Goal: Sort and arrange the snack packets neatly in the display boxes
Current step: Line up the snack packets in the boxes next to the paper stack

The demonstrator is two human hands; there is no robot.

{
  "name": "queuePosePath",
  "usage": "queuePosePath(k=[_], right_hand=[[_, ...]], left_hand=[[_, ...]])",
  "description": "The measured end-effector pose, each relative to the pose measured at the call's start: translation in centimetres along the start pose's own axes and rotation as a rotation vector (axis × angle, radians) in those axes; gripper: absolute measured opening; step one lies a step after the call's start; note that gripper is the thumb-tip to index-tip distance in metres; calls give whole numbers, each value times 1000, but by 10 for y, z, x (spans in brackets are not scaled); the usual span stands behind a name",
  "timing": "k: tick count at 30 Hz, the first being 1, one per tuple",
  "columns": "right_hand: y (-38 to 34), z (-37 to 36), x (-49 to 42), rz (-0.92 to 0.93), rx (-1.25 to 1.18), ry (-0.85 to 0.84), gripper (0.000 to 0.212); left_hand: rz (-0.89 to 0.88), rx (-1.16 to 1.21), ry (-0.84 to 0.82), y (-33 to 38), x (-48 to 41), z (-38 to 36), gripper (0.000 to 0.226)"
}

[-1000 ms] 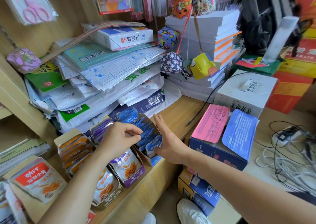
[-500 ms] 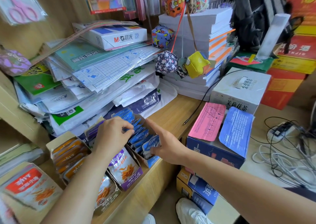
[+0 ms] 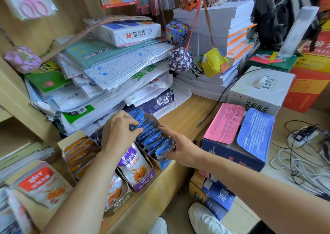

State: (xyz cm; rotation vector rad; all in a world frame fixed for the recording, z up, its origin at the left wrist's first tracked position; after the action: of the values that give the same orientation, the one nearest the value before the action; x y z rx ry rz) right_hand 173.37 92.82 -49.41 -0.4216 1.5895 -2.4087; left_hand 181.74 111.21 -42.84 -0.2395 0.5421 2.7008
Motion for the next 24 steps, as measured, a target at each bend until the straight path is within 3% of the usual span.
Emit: queuePosePath(k=[5,11,13,17,22,24], right_hand=[[0,4,1,5,27,12,78],[1,6,1,9,17,22,79],[1,6,0,12,22,27,80],[3,8,-1,17,46,27,84],[-4,11,2,75,196,60,84],[-6,12,4,88,267,69,80]], left_hand=[[-13,-27,-35,1,-6,-7,10],[-41,27,130,-8,-7,20,6],[-18,32,88,-12,-6,17,5],[-15,32,22,-3,2,12,27],[-125,34,-72,15,5,10,12],[-119,-47,-93,15,4,4,24]])
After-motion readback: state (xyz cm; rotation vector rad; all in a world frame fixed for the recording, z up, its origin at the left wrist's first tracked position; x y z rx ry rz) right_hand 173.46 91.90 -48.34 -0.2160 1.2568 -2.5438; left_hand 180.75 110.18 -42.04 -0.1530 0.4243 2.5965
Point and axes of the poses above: each hand's wrist, its own x-axis away from the middle knuckle, its own z-axis out of the back of the hand, y = z × x, the point moved 4 cm from there along -x, towards the middle knuckle, and after that the axes turned 8 degrees about -y, right-handed, at the moved point
